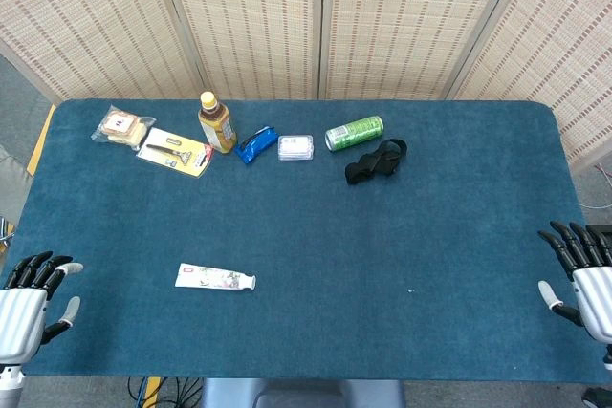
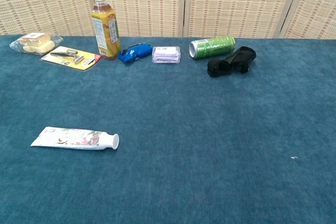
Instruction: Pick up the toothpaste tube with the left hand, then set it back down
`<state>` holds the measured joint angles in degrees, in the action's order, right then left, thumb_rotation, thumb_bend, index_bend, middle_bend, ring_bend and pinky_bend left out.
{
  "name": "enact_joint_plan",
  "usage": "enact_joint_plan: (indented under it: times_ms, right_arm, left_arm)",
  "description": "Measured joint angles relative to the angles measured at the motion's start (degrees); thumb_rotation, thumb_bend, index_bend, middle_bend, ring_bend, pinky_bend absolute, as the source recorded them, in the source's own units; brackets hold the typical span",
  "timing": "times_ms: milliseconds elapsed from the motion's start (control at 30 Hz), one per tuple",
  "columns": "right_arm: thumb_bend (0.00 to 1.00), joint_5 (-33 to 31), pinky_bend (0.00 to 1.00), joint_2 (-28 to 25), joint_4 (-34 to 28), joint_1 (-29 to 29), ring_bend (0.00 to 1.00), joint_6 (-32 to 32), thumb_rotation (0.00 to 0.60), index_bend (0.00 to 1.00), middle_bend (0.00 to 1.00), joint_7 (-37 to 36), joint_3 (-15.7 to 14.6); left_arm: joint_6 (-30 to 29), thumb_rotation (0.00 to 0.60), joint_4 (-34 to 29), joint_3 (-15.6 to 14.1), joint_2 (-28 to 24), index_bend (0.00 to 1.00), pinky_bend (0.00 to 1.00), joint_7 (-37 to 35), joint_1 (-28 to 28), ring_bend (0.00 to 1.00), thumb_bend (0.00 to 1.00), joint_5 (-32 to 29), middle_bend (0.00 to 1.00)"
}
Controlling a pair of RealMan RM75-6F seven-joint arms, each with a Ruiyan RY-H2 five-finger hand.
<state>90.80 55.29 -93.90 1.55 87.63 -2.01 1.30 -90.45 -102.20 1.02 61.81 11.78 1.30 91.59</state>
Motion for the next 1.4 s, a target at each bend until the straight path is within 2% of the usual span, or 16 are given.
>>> enact_joint_plan:
  times_ms: [333,567,667,833,1100,1400]
  right_arm:
    - [0.27,1.6,0.00,-1.0,-0.5,0.1,0.00,1.5,0.600,0.16,0.12,-2.3,0.2]
    - [0.27,2.2,0.00,-1.5,-0.8,0.0,0.00,2.7,0.600,0.16,0.12,-3.3,0.6]
    - [0.27,2.2,0.00,-1.8,-1.1,0.0,0.00,3.5,0.600,0.16,0.12,-3.0,1.0]
    - [0.27,1.8,0.00,-3.3,-2.8,0.2,0.00,4.2,0.600,0.16,0.12,-0.6,2.2]
    - [0.27,0.4,0.00,-3.8,-3.8,0.8,0.00,3.1,0.600,0.16,0.12,0.3,2.7]
    - [0.27,-0.3,0.00,-3.7,-3.5,0.7,0.00,2.6,0.600,0.16,0.12,-0.1,2.6]
  left_arm:
    - [1.2,0.600,-0.5,0.1,-0.5,0.30,0.12,0.1,1.3,0.13,0.34,1.3,0.24]
    - [4.7,0.600,-0.7,0.6,-0.7,0.28,0.11,-1.0,4.2,0.13,0.34,2.4,0.24]
    - [7.4,0.600,-0.9,0.9,-0.8,0.27,0.11,-1.3,6.1,0.13,0.33,2.7,0.24]
    - [15.1,0.600,-1.0,1.8,-0.2,0.26,0.11,-1.0,11.5,0.14,0.25,2.8,0.24]
    - [27.0,0.600,1.6,2.6,5.4,0.26,0.11,2.9,19.8,0.14,0.22,0.4,0.24]
    - [31.5,0.600,8.7,2.8,13.8,0.29,0.11,6.2,23.4,0.14,0.23,-4.5,0.24]
